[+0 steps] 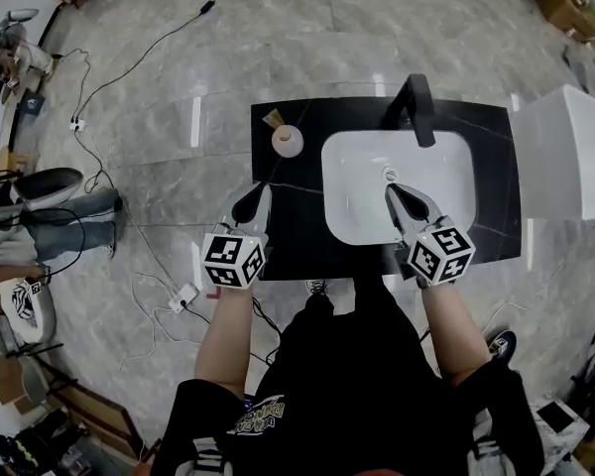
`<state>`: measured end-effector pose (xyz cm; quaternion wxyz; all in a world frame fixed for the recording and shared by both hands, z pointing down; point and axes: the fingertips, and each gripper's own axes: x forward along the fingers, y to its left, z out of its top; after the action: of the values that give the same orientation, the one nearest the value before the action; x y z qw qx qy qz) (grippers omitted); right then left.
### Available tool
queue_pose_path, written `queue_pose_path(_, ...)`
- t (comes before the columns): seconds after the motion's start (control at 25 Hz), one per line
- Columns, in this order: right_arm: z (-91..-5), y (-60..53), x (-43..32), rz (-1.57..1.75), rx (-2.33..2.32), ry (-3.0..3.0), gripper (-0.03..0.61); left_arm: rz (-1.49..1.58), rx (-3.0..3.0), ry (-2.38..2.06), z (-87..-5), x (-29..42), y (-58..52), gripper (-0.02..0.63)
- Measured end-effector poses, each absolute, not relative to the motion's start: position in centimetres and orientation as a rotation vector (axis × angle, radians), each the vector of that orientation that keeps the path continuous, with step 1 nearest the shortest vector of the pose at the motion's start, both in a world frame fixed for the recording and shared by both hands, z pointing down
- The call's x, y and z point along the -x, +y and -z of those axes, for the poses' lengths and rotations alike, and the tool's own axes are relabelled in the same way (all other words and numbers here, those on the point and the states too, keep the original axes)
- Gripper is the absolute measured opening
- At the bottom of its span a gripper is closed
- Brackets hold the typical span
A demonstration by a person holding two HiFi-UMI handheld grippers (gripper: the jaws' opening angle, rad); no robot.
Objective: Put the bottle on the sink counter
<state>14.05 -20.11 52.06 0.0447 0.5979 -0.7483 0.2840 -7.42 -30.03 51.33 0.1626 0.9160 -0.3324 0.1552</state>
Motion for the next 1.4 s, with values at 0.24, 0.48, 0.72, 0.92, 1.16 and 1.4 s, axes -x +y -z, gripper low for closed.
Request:
queue_pose_path(0.24, -50.5, -16.9, -12.1, -0.826, -1.895, -2.261, 0.028, -0.367, -2.593, -0.857, -49.3, 9.3, -26.8, 0.001)
queue_pose_path(0.48, -49.3, -13.3, -10.3, -0.797, -1.988, -2.224, 0.028, -0.403, -2.619, -0.750, -49.1, 10.4, -22.6, 0.002)
queue_pose_path(0.72, -49.2, -9.8, -8.9, -0.798, -2.051, -2.174, 0.028, -0.426, -2.629, -0.628, -49.9, 10.8, -18.5, 0.002)
queue_pose_path(0.92, -49.2, -7.6, -8.2, -0.802, -2.062, -2.142, 0.028, -0.452, -2.644, -0.555, -50.3, 10.8, -15.8, 0.002)
queue_pose_path(1.16, -49.1, -6.0, -7.9, -0.792, -2.026, -2.148, 0.028, -0.468, -2.662, -0.514, -50.5, 9.9, -12.7, 0.002)
queue_pose_path(1.4, -48.7, -5.1, -7.7, -0.781, -1.954, -2.206, 0.028, -0.471, -2.680, -0.546, -50.0, 9.0, -10.6, 0.002)
